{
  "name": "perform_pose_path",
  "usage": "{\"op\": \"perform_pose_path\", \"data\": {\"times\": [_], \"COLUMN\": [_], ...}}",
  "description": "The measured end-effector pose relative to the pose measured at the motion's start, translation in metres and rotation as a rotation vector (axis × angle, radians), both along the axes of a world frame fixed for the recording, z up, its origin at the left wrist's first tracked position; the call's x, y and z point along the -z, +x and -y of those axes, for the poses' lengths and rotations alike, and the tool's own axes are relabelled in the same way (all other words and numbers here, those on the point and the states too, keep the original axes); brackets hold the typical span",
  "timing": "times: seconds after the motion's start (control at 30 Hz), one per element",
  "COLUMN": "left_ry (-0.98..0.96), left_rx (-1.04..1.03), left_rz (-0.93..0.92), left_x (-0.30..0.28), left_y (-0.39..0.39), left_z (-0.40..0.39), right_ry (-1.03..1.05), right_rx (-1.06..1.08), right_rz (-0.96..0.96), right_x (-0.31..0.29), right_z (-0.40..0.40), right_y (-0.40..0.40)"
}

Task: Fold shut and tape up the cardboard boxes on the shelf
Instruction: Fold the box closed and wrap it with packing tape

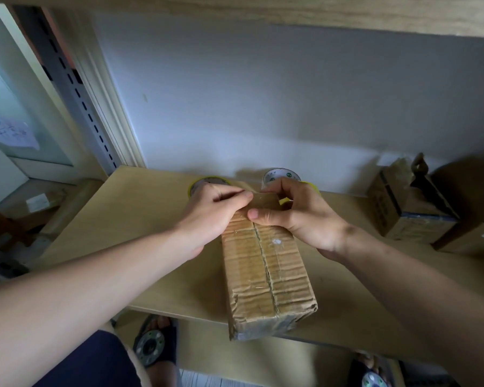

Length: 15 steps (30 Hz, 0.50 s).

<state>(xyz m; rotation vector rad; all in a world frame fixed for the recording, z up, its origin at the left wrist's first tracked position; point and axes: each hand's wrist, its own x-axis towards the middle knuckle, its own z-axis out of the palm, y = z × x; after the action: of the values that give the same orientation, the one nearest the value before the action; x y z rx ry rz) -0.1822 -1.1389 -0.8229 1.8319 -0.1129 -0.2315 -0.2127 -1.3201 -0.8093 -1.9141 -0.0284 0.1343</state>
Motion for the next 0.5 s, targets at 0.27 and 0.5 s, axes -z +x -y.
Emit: {"op": "perform_pose_path", "data": {"times": [0.27,0.5], "left_ry": [-0.021,-0.132], "left_rx": [-0.11,-0.168], "left_rz": [-0.083,-0.276], "left_x": [-0.007,-0.009], "left_y": [0.0,0.007], "left_z": [0.002,0.002], "right_ry": [0.136,0.077], "right_rx": [0.074,0.076], "right_rz": [-0.003,-0.004], "right_x": [0.004,0.006], "right_z": [-0.012,-0.019], "right_y": [0.001,0.004]}}
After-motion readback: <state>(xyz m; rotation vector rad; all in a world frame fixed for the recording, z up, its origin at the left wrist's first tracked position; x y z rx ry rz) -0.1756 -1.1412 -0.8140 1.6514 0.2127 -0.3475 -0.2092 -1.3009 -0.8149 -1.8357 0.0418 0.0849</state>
